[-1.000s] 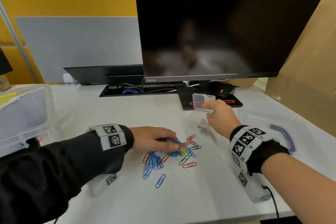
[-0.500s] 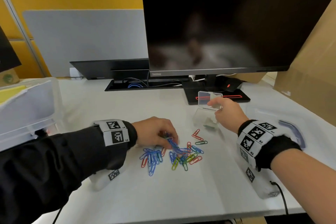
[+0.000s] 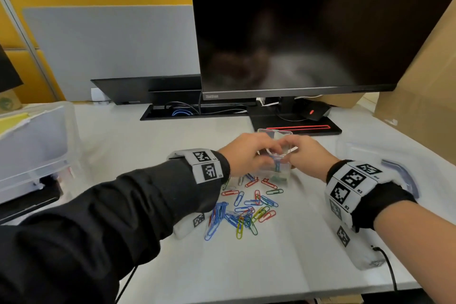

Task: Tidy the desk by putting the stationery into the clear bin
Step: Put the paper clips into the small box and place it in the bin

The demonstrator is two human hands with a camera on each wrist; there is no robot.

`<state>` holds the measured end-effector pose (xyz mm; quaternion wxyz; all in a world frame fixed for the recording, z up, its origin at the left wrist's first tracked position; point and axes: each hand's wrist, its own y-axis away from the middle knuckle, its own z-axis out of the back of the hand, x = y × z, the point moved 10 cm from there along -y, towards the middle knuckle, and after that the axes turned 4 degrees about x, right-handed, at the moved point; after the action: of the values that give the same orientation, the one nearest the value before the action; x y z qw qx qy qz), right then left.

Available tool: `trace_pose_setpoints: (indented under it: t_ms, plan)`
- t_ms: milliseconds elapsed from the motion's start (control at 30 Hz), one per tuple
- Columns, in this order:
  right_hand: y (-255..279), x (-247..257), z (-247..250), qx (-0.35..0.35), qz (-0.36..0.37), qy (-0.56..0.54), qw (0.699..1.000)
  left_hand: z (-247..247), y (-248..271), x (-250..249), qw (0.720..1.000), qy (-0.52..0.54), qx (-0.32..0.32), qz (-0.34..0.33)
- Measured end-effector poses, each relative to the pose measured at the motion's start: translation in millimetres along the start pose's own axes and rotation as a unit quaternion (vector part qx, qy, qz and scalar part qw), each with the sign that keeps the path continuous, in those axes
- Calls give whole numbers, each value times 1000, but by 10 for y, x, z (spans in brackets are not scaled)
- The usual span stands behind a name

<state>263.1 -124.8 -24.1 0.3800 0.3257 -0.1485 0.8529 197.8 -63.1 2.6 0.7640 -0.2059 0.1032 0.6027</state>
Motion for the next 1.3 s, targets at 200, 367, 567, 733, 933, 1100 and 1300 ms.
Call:
trace_pose_setpoints:
  t_ms: [200,367,567,733,933,1100,1300]
  plan:
    - [42,-146,190,-74,-59,-20,995,178,121,131,997,-19,-63,51]
    - [121,-222,388,-148,-96,-24,984,-378,230,242,976,-41,186,102]
    - [215,-332,576,-233,-144,-26,961,-673,263,-138,970,-27,240,-17]
    - [284,-364,644,-261,-177,-38,948,-408,231,27,987,0,160,24]
    - [270,-376,618,-245,-184,-37,951,-411,-196,184,981,-82,168,60]
    - [258,-377,607,-240,-179,-37,953,-684,-191,140,958,-74,275,38]
    - [201,-319,549,-216,-146,-49,964,-280,266,267,982,21,176,64]
